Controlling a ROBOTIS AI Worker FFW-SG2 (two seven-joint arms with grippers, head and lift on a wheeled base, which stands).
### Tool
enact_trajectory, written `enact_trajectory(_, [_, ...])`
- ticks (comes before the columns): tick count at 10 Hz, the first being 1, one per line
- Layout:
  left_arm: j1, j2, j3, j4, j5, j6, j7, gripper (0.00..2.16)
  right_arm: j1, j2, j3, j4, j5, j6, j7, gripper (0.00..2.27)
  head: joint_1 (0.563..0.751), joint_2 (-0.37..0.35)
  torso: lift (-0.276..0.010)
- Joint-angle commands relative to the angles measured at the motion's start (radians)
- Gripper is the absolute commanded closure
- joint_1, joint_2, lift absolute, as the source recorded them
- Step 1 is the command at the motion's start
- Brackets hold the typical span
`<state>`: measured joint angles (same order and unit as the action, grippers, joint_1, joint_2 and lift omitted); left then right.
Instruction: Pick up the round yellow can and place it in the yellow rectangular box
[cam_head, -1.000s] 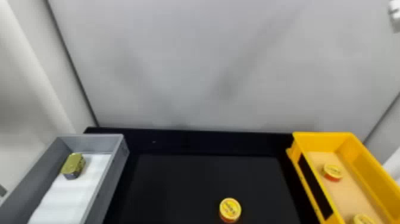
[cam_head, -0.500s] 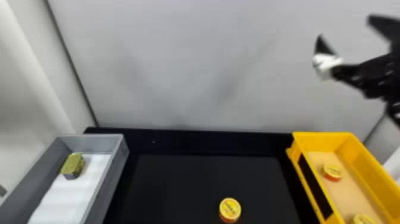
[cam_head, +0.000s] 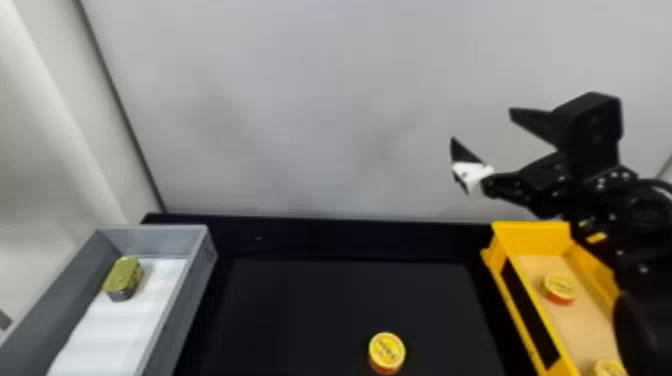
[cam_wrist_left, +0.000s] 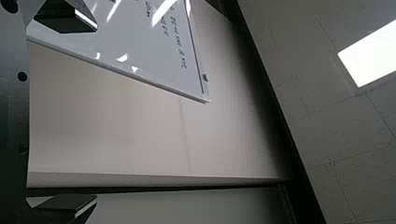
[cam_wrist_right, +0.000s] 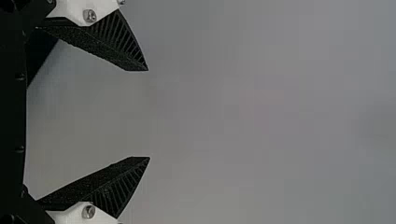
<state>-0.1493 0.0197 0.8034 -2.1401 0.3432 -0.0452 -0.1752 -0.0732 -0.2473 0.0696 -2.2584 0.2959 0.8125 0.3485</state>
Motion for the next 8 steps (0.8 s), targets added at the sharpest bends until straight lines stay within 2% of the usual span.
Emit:
enact_trajectory(1, [-0.004,0.012,-0.007,0.005,-0.006,0.005,0.000,0.01,0.026,-0.040,0.010,0.013,-0.049,0.025,0.106,0.11,0.629,0.012,-0.055])
enact_trajectory(2, [-0.006,0.017,-0.010,0.006,-0.007,0.007,0.003,0.01,0.049,-0.064,0.016,0.053,-0.083,-0.002,0.135,0.11,0.629,0.012,-0.055])
enact_trajectory(3, [-0.006,0.023,-0.005,0.006,-0.006,0.010,0.003,0.01,0.069,-0.092,0.012,0.141,-0.110,-0.094,0.196,0.11,0.629,0.012,-0.055])
enact_trajectory(4, [-0.012,0.031,-0.008,0.011,-0.007,0.015,0.003,0.01,0.096,-0.102,-0.002,0.207,-0.113,-0.153,0.267,0.12,0.629,0.012,-0.055])
enact_trajectory(6, [-0.015,0.051,-0.002,0.014,-0.001,0.019,0.005,0.01,0.167,-0.124,-0.004,0.214,-0.112,-0.160,0.305,0.12,0.629,0.012,-0.055])
enact_trajectory(8, [-0.013,0.062,-0.002,0.014,0.002,0.021,0.006,0.01,0.204,-0.162,0.006,0.224,-0.106,-0.149,0.330,0.12,0.629,0.012,-0.055])
